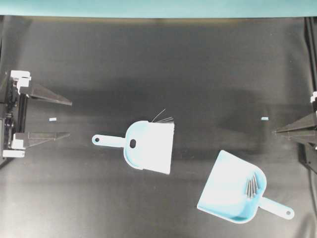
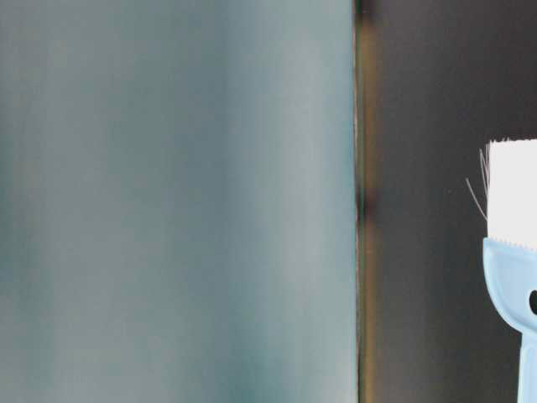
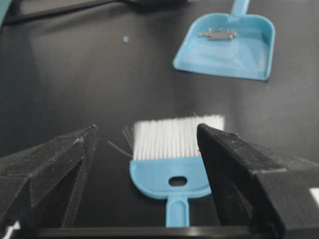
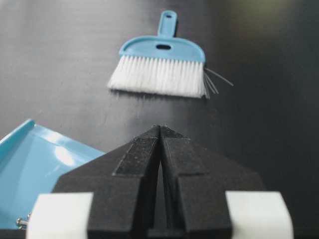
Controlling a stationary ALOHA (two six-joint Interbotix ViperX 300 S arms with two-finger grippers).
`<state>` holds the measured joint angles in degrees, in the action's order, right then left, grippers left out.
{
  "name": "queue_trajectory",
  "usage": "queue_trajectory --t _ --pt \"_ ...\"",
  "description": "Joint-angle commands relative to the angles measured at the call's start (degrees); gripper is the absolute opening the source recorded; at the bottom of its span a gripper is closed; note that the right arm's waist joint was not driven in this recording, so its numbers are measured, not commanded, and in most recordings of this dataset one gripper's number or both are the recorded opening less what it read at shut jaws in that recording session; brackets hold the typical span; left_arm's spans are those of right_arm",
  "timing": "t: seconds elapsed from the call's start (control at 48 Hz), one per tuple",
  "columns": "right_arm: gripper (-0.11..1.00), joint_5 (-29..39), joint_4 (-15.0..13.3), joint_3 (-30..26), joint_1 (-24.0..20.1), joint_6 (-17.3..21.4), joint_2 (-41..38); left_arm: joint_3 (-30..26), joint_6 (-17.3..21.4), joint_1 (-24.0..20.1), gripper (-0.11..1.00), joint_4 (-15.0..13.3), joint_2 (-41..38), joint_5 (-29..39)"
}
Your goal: Hold the dustpan with a person, while the left arm uses a hand brush to gather the screws into the dustpan.
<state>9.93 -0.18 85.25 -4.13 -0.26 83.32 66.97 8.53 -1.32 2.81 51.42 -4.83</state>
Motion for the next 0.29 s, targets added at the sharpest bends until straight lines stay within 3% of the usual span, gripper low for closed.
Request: queue_trajectory --t 0.0,0.271 --pt "-0.01 -0.18 0.00 -0.26 0.00 0.26 -0.26 -0.53 -0.09 -0.09 0.78 0.09 -0.18 -0.26" --pt "-0.01 -0.18 0.00 -0.26 0.00 0.26 -0.26 -0.35 -0.09 -0.09 0.78 0.09 0.44 -0.35"
